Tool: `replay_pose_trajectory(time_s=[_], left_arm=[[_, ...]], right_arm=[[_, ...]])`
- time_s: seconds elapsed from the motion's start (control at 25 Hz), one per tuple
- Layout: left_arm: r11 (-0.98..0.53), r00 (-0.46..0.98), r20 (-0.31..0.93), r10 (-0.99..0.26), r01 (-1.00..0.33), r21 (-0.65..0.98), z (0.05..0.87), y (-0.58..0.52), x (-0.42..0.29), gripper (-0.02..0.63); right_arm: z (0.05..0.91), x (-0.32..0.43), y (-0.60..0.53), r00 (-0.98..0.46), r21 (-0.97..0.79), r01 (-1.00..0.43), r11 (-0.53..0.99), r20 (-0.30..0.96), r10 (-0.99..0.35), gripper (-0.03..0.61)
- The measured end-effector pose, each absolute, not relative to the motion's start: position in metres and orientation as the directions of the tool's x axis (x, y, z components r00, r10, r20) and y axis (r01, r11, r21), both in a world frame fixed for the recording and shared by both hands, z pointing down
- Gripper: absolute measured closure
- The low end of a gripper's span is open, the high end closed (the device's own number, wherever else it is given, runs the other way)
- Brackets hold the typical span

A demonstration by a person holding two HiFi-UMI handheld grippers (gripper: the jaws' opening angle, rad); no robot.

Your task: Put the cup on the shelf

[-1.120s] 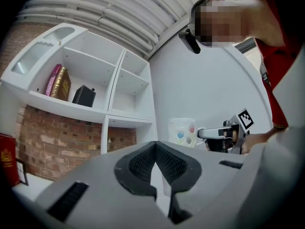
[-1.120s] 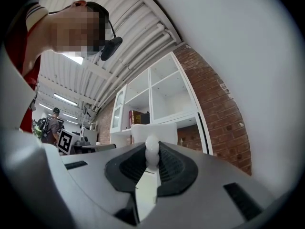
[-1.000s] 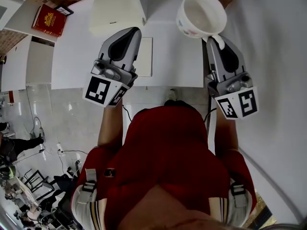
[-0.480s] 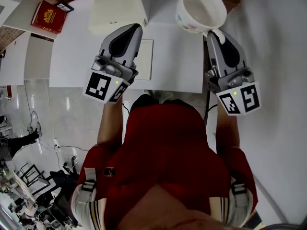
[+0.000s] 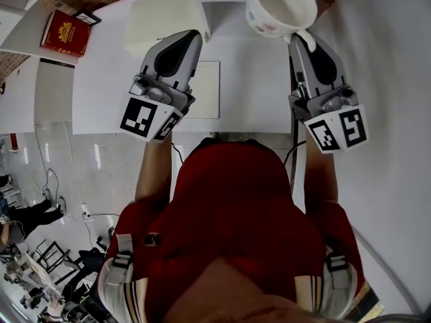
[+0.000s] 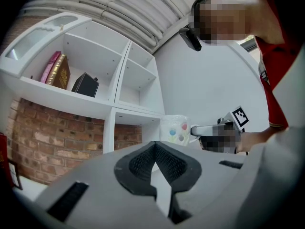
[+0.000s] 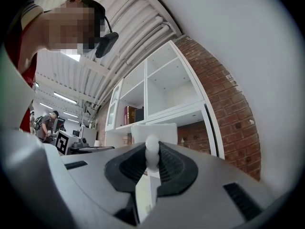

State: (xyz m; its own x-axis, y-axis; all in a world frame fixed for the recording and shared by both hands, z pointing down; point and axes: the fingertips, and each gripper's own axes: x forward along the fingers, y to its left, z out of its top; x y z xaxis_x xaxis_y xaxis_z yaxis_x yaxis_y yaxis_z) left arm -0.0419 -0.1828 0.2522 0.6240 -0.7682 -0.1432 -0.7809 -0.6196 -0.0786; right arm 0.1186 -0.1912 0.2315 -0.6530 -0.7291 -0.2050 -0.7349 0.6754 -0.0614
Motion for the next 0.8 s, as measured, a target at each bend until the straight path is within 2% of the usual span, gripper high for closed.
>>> replay_pose_trajectory(time_s=[0.48, 0.8], left_arm=[[-0.652, 0.657, -0.147, -0.739, -0.753, -0.083, 0.257, -0.184, -0.049, 0.607], [-0.663, 0.663, -0.143, -0.735, -0.746, -0.052, 0.262, -0.231, -0.094, 0.607]], right_arm=[[0.231, 0.109, -0.203, -0.619, -0.036, -0.771, 0.636, -0.197, -0.761, 0.539], [0.233, 0.061, -0.260, -0.604, -0.033, -0.788, 0.615, -0.157, -0.781, 0.540]])
